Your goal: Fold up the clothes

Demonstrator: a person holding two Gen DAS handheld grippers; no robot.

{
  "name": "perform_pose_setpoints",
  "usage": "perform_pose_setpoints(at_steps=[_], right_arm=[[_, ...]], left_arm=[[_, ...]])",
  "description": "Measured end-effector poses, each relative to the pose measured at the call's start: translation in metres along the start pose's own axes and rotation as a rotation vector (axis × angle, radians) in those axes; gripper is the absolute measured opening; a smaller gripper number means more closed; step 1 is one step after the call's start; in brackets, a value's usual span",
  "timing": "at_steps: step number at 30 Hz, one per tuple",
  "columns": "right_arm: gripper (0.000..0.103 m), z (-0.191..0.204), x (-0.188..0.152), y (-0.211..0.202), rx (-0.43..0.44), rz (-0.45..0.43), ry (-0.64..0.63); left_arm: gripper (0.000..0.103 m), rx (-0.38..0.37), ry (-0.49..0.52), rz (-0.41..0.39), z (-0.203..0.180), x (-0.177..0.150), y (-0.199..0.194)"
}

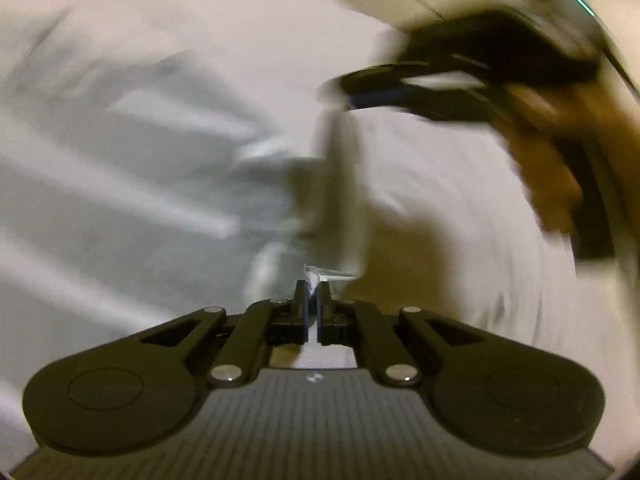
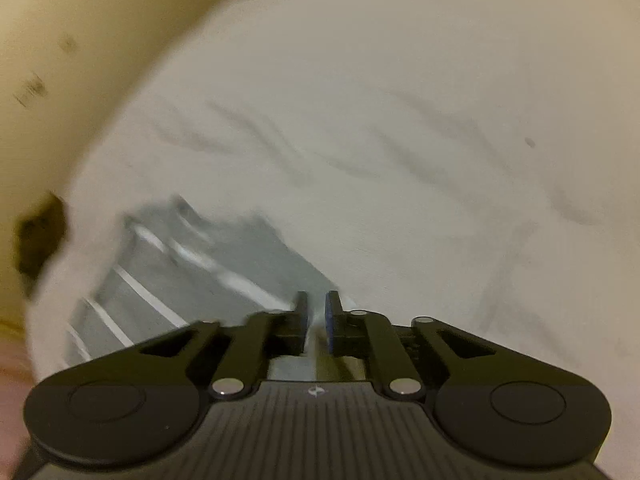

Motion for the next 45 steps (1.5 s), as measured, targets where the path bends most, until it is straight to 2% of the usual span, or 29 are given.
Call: perform_pose_setpoints(at_steps=[2,5,7,11,15,18,20,21,22,23,24,26,27,29,30,33,35,36,37,39,42,45], right_arm=[[0.023,-0.007,-0.004,0.001,-0.039,-0.002,-0.005],[0.023,-0.016,-0.01,0.003,-0.097,-0.004,-0.012],[0.025,-0.023,-0.015,0.005,-0.134,-0.002,-0.019],[0.025,-0.02,-0.045,0.017,-0.157,0.11,-0.122],[0.025,-0.001,-0.067,0.043,-0.106,0.197,-0.225],[0.025,0.004,-0.073,0.052,-0.053,0.184,-0.221],[0.025,-0.004,-0.063,0.044,-0.055,0.107,-0.135],[0.029,-0.008,-0.058,0.038,-0.067,0.07,-0.119],[0.045,-0.01,-0.055,0.036,-0.09,0.053,-0.143],[0.054,-0.012,-0.052,0.034,-0.112,0.035,-0.166],[0.058,-0.014,-0.049,0.032,-0.135,0.018,-0.19],[0.057,-0.016,-0.045,0.034,-0.156,0.023,-0.256],[0.057,-0.013,-0.046,0.037,-0.151,0.037,-0.309],[0.048,-0.007,-0.047,0.045,-0.14,0.064,-0.417],[0.04,-0.001,-0.049,0.05,-0.126,0.079,-0.477],[0.037,0.012,-0.055,0.062,-0.096,0.119,-0.603],[0.034,0.016,-0.057,0.071,-0.082,0.145,-0.644],[0.022,0.014,-0.057,0.07,-0.079,0.161,-0.645],[0.0,0.013,-0.055,0.07,-0.079,0.177,-0.638],[0.0,0.016,-0.052,0.066,-0.085,0.172,-0.653],[0.0,0.024,-0.045,0.055,-0.093,0.107,-0.69],[0.0,0.03,-0.042,0.063,-0.1,0.085,-0.708]], left_arm=[[0.001,0.032,-0.207,-0.001,0.031,0.001,-0.002],[0.001,0.032,-0.277,0.017,0.05,-0.002,-0.004],[0.001,0.025,-0.268,0.042,0.051,-0.005,-0.003],[0.002,0.008,-0.248,0.075,0.048,-0.006,0.003],[0.002,-0.004,-0.221,0.093,0.045,-0.01,0.007],[0.002,-0.001,-0.185,0.114,0.045,-0.015,0.005],[0.002,-0.003,-0.148,0.124,0.042,-0.015,0.004],[0.002,-0.005,-0.134,0.127,0.041,-0.014,0.004],[0.002,-0.008,-0.121,0.13,0.041,-0.014,0.005],[0.002,-0.01,-0.11,0.133,0.04,-0.014,0.005],[0.002,-0.013,-0.106,0.134,0.04,-0.014,0.005],[0.002,-0.017,-0.104,0.135,0.041,-0.015,0.005],[0.002,-0.019,-0.103,0.136,0.041,-0.016,0.005],[0.002,-0.023,-0.1,0.136,0.041,-0.017,0.004],[0.002,-0.025,-0.099,0.137,0.042,-0.017,0.004],[0.002,-0.03,-0.095,0.138,0.043,-0.019,0.004],[0.002,-0.034,-0.092,0.139,0.043,-0.02,0.004],[0.002,-0.036,-0.091,0.14,0.043,-0.021,0.003],[0.002,-0.038,-0.089,0.14,0.044,-0.021,0.003],[0.002,-0.041,-0.081,0.142,0.043,-0.021,0.002],[0.002,-0.045,-0.072,0.131,0.043,-0.02,0.001],[0.002,-0.038,-0.082,0.141,0.042,-0.023,0.005]])
Point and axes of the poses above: each gripper's, at about its wrist camera, not at the fingertips, and y roughly the way its jaws point, z to its left, x to its top, the point moved 2 cm from there along y, roughly the way its jaws point, and after that the axes turned 4 degrees about -z, right-handed, at the moved point
